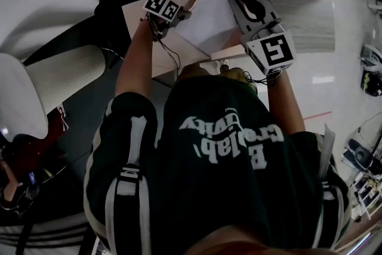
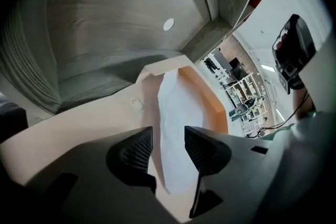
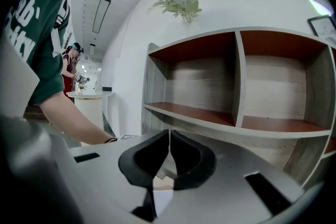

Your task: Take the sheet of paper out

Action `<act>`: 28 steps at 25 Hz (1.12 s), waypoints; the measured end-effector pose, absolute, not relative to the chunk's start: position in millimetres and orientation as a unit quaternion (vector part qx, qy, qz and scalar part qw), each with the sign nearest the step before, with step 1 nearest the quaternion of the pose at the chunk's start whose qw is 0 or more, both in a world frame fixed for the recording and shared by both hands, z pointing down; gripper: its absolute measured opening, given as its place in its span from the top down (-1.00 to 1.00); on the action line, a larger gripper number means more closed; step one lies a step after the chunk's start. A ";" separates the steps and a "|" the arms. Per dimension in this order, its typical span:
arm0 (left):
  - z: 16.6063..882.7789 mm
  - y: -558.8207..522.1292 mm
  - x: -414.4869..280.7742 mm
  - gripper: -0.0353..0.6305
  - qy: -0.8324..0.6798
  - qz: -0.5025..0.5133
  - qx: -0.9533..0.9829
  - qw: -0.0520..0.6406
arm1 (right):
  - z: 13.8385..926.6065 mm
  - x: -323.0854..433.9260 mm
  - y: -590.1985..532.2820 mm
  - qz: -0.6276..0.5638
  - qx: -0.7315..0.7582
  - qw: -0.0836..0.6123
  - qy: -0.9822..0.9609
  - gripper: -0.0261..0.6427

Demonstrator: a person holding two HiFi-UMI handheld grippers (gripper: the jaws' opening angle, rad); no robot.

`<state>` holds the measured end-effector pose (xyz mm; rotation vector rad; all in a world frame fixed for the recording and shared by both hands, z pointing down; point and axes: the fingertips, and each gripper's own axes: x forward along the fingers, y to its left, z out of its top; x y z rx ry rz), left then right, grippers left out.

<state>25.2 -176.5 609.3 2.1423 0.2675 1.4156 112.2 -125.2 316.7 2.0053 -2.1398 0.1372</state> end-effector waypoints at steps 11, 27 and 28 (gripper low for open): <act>629.1 -125.5 22.1 0.24 0.188 0.530 0.758 0.330 | 316.1 103.6 -94.7 0.036 0.702 0.118 -0.701 0.82; 612.0 -74.4 46.0 0.40 0.267 0.497 0.742 0.362 | 315.0 108.4 -85.7 0.033 0.717 0.121 -0.685 0.82; 612.7 -70.7 46.9 0.40 0.267 0.497 0.742 0.360 | 314.9 109.3 -84.4 0.032 0.718 0.122 -0.684 0.82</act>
